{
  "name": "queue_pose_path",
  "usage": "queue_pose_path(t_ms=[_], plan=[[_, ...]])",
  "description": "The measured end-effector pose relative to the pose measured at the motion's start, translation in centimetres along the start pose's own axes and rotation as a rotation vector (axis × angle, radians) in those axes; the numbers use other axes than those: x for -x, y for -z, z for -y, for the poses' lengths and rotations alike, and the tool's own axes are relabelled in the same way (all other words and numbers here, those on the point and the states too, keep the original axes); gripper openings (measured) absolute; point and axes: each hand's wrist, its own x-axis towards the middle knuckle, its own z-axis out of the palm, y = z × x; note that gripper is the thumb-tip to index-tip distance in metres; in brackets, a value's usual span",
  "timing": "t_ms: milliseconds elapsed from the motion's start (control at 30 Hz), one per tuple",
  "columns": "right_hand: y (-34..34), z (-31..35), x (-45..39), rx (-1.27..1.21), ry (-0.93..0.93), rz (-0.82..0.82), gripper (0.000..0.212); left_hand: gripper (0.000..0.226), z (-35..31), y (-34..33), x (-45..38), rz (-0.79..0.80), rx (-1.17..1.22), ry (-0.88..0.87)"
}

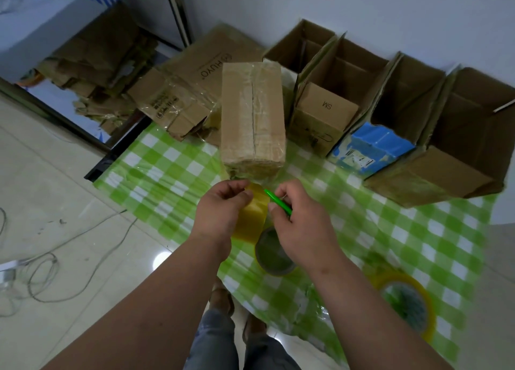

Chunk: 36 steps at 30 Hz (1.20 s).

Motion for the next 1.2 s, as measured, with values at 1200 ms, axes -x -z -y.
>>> queue_pose_path(t_ms=[1200], plan=[[-0.4,2.3,-2.9,0.109,-0.067,-0.009,0.015,0.021,-0.2,-0.8,-0.2,-0.046,-0.055,-0.065]])
